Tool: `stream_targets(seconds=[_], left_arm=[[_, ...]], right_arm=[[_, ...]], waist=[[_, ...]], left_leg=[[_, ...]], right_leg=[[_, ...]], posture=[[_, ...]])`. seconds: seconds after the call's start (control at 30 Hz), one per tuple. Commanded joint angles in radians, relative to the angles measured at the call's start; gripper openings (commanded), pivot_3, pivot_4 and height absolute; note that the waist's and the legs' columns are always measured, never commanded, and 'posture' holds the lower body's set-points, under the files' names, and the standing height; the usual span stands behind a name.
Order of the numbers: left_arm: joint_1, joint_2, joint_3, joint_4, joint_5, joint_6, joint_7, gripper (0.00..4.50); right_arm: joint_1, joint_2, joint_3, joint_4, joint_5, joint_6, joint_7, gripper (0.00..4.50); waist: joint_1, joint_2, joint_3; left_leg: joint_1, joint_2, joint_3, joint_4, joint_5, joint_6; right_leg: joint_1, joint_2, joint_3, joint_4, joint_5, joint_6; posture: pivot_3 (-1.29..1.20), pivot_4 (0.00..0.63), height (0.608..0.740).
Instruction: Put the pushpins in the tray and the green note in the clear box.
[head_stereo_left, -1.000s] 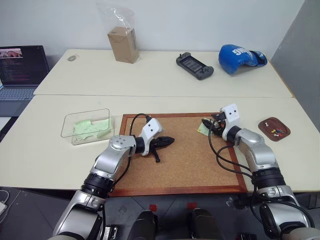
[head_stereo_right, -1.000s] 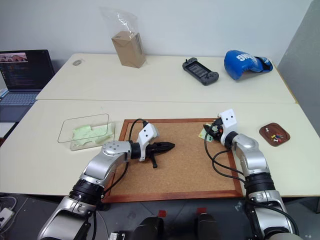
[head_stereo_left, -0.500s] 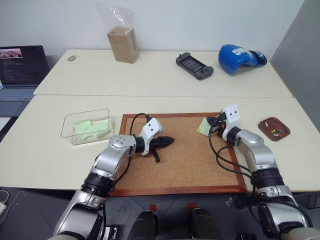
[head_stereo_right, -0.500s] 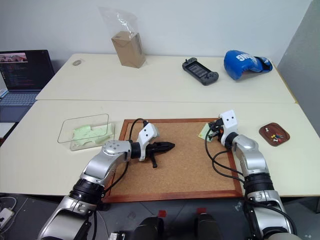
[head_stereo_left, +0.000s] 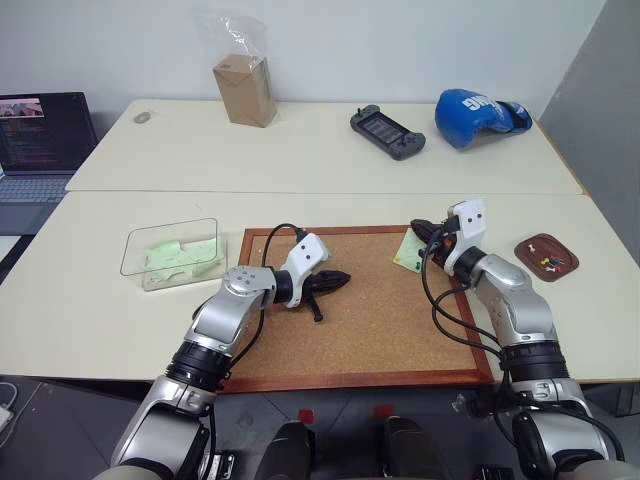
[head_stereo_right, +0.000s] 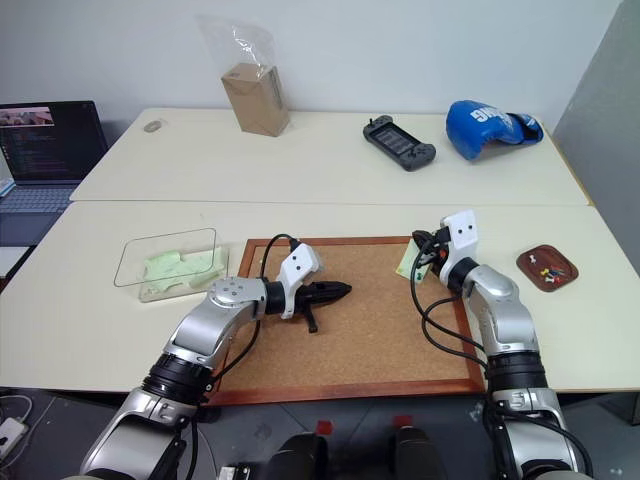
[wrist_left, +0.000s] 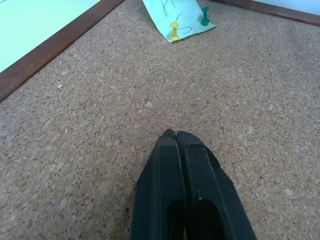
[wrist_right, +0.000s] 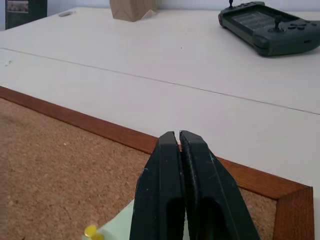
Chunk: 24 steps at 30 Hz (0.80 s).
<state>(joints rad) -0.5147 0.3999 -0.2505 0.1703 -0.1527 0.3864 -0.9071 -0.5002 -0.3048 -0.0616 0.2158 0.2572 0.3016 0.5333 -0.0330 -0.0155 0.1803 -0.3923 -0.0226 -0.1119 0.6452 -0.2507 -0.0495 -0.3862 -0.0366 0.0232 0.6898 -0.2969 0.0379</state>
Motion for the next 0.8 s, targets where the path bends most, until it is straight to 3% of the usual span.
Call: stream_targets(seconds=[0.03,0.27,0.4,0.67,0.8], left_arm=[[0.001,0.004,-0.024,0.016,0.025,0.016,-0.004,0.00],[0.002,0.004,-0.028,0.016,0.028,0.018,-0.007,0.00],[0.004,0.004,-0.029,0.019,0.029,0.016,-0.009,0.00],[-0.005,0.004,-0.031,0.041,0.030,0.007,-0.014,0.00],[-0.015,0.003,-0.033,0.053,0.031,0.001,-0.018,0.00]], right_arm=[[0.003,-0.008,-0.043,-0.076,0.028,0.019,-0.024,0.04],[0.038,-0.056,-0.136,-0.202,0.022,0.091,-0.136,0.04],[0.105,-0.138,-0.262,-0.257,-0.021,0.169,-0.261,0.04],[0.160,-0.209,-0.387,-0.176,-0.004,0.232,-0.324,0.04],[0.137,-0.209,-0.410,-0.127,0.032,0.249,-0.313,0.04]], waist=[[0.000,0.000,0.000],[0.001,0.000,0.000],[0.001,0.000,0.000],[-0.002,0.003,-0.002],[-0.002,0.003,-0.002]], left_leg=[[0.000,0.000,0.000,0.000,0.000,0.000],[0.000,0.000,0.000,0.000,0.000,0.000],[0.000,0.000,0.000,0.000,0.000,0.000],[0.001,0.000,0.003,-0.001,0.000,0.000],[0.012,-0.001,0.007,-0.002,0.000,0.001]], right_leg=[[0.000,0.000,0.000,0.000,0.000,0.000],[0.000,0.000,0.000,0.000,0.000,0.000],[0.000,0.000,0.000,0.000,0.000,0.000],[0.000,0.000,0.002,0.000,0.000,0.000],[0.008,0.001,0.008,-0.001,0.000,0.000]], posture=[[0.00,0.150,0.740],[0.00,0.150,0.740],[0.00,0.150,0.740],[0.00,0.150,0.740],[0.00,0.150,0.740]])
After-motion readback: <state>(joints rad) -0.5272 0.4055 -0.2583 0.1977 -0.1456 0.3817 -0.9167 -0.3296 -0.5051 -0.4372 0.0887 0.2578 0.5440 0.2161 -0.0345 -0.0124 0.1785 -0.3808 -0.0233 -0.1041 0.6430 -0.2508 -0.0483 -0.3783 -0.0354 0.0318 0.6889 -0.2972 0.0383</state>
